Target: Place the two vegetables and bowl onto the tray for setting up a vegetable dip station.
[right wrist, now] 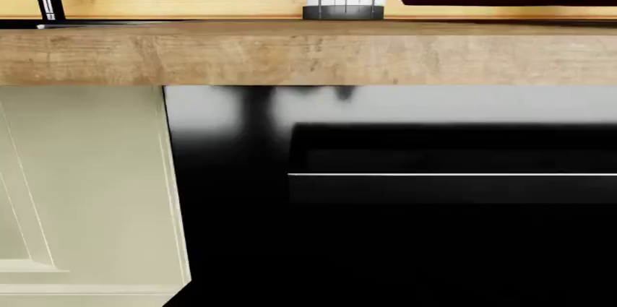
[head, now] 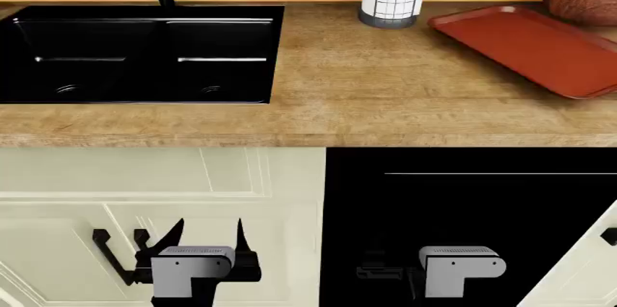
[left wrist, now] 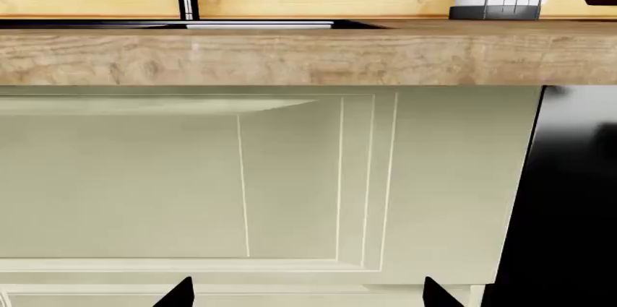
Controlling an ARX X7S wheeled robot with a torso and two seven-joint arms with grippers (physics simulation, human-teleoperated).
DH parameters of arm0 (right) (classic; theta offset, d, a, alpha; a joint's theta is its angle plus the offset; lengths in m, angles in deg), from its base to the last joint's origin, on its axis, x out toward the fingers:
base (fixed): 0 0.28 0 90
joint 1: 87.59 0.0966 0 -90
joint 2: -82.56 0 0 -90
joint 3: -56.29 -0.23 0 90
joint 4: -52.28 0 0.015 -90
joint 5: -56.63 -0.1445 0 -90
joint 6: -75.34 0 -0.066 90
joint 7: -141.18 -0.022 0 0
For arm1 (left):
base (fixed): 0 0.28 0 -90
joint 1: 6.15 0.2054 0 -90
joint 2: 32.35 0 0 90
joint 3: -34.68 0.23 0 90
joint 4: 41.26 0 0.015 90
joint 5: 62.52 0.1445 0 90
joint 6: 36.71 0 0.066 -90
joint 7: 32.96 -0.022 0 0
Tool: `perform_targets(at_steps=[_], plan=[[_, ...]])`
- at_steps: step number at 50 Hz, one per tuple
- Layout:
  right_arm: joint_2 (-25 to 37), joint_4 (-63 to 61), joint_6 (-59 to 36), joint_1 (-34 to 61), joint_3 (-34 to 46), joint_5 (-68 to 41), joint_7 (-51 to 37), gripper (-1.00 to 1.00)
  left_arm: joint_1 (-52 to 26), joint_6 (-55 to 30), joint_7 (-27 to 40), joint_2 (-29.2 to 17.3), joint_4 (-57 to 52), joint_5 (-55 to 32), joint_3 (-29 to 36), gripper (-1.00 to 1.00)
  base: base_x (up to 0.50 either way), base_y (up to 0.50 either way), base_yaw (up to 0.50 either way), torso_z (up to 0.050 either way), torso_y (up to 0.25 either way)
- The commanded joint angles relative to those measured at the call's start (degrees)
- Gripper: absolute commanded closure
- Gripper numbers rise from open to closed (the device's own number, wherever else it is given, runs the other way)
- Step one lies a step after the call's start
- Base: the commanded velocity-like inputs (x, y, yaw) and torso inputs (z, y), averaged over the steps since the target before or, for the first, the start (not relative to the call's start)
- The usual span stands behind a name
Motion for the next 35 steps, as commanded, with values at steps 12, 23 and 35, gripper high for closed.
perform_targets(at_steps=[12, 23, 35], plan=[[3.0, 0.9, -1.5, 0.7, 4.0, -1.3, -2.6, -1.00, 0.0, 1.4, 4.1, -2.7, 1.1, 0.1, 4.1, -1.00, 0.00, 0.00, 0.00, 0.000, 0.000], [4.0, 1.4, -0.8, 0.9, 5.1, -1.9, -3.8, -1.00, 1.0, 6.1, 4.0, -3.9, 0.3, -1.8, 5.3, -1.00, 0.00, 0.00, 0.00, 0.017, 0.000], [4.7, 1.4, -0.7, 0.9, 5.8, -3.1, -4.7, -1.00, 0.7, 5.8, 5.8, -4.6, 0.8, -3.2, 5.3, -1.00, 0.00, 0.00, 0.00, 0.050, 0.000]])
